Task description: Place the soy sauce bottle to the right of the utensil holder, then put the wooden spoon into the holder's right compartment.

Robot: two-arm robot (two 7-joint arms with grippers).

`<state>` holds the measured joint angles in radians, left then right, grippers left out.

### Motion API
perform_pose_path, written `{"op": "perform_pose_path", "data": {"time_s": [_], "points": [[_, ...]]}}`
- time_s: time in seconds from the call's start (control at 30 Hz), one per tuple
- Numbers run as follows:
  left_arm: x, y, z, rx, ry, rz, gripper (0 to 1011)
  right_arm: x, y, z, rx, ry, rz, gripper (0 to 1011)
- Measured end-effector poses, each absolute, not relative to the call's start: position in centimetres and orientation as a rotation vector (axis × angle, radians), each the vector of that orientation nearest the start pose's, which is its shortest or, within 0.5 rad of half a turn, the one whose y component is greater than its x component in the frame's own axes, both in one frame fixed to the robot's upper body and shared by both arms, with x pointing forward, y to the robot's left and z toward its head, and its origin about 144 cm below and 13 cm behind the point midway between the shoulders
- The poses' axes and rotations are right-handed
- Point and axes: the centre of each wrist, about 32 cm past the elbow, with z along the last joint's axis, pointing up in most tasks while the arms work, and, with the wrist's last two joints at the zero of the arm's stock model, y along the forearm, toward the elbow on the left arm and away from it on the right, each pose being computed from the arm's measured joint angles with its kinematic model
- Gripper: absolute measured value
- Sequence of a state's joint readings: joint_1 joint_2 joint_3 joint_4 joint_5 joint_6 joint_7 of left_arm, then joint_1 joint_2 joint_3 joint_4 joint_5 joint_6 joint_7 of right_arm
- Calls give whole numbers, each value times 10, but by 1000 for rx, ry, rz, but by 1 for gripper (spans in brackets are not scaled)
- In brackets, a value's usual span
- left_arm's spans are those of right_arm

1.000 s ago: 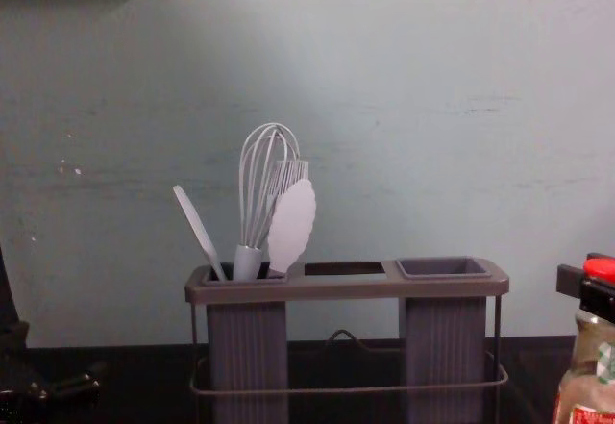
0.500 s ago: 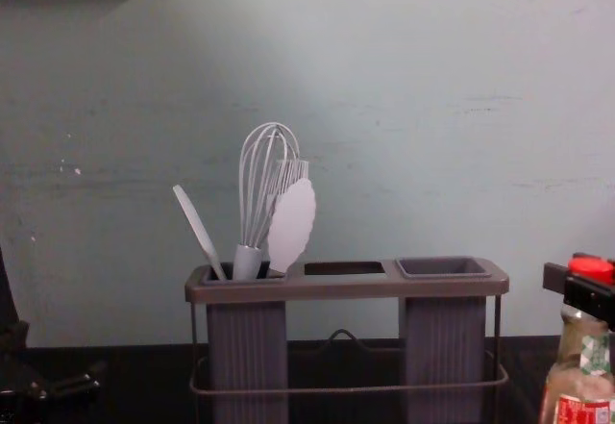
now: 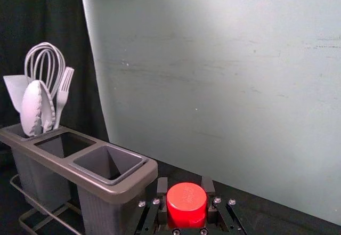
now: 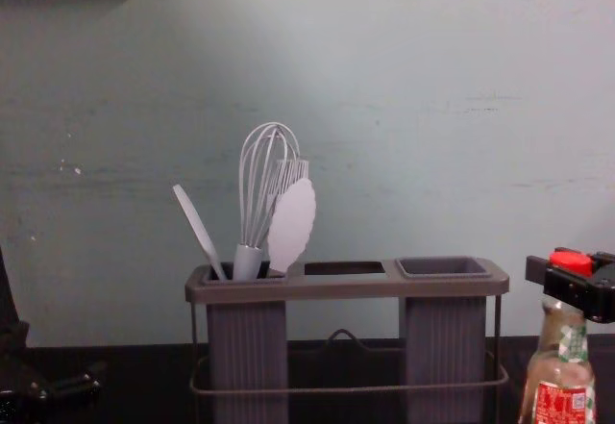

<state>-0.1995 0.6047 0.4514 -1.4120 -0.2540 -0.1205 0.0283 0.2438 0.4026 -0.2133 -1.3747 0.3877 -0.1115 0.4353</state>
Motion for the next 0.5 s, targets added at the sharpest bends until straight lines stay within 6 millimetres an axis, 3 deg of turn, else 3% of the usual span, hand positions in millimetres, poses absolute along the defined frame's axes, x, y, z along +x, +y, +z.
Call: {"op": "perform_pose_path", "data": {"time_s": [0.5], "points": [[489, 310, 1140, 304, -285, 1248, 1011, 531, -301, 1167, 8, -96, -1019, 382]]}}
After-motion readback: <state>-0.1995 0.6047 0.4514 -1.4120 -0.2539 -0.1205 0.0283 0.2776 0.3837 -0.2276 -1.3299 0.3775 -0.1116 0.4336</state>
